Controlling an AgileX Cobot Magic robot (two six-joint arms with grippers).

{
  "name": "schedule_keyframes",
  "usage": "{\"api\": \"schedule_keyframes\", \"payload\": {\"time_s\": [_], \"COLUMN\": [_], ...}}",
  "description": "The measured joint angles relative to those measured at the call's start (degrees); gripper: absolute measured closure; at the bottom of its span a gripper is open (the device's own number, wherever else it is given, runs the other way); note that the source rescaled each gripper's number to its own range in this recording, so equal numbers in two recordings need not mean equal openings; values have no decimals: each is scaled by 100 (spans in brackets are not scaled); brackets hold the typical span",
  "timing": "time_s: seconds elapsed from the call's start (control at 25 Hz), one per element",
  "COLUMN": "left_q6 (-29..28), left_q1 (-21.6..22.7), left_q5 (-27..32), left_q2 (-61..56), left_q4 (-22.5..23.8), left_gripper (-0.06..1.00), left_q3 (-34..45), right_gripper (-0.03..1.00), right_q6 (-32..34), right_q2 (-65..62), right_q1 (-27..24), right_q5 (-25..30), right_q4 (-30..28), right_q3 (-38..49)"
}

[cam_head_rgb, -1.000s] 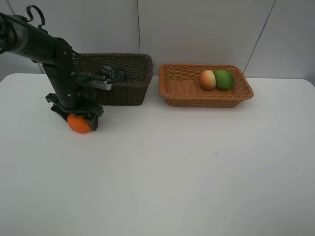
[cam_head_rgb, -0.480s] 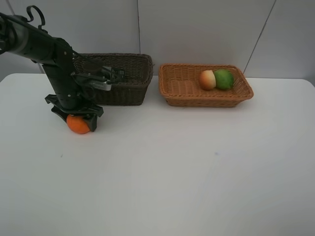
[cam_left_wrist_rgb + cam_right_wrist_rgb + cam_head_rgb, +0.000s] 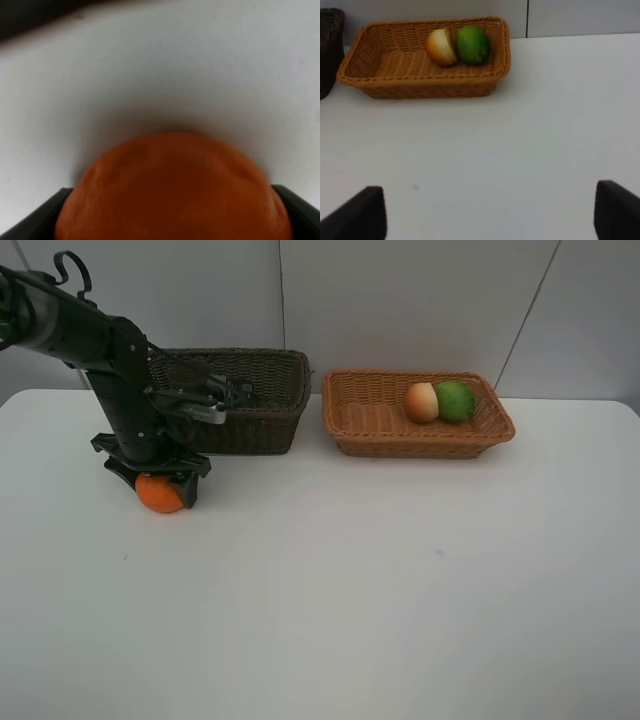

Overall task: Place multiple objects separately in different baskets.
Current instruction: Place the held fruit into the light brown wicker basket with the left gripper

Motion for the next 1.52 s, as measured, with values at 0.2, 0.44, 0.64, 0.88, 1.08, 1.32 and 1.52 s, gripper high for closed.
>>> {"api": "schedule_keyframes", "payload": {"time_s": [0.2,0.44,0.64,0.88,1.08,1.32,1.52], "left_q6": [0,0,0,0,0,0,0], "left_q1": [0,0,-30,-358,-820,-1429,-1817], "left_q5": [8,182,343,359,326,336,343], "left_q2": [-6,-201,-444,-601,-628,-641,-641], "left_q4": [-13,-38,-43,-150,-343,-556,-644], "left_gripper": [3,3,3,3,3,3,3], "left_q3": [0,0,0,0,-21,-561,-1229], "right_gripper": [7,7,7,7,7,7,7], "right_q6": [0,0,0,0,0,0,0], "right_q2": [0,0,0,0,0,0,0], "right_q1": [0,0,0,0,0,0,0], "right_q5": [0,0,0,0,0,0,0], "right_q4": [0,0,0,0,0,0,0], "right_q3": [0,0,0,0,0,0,0]}}
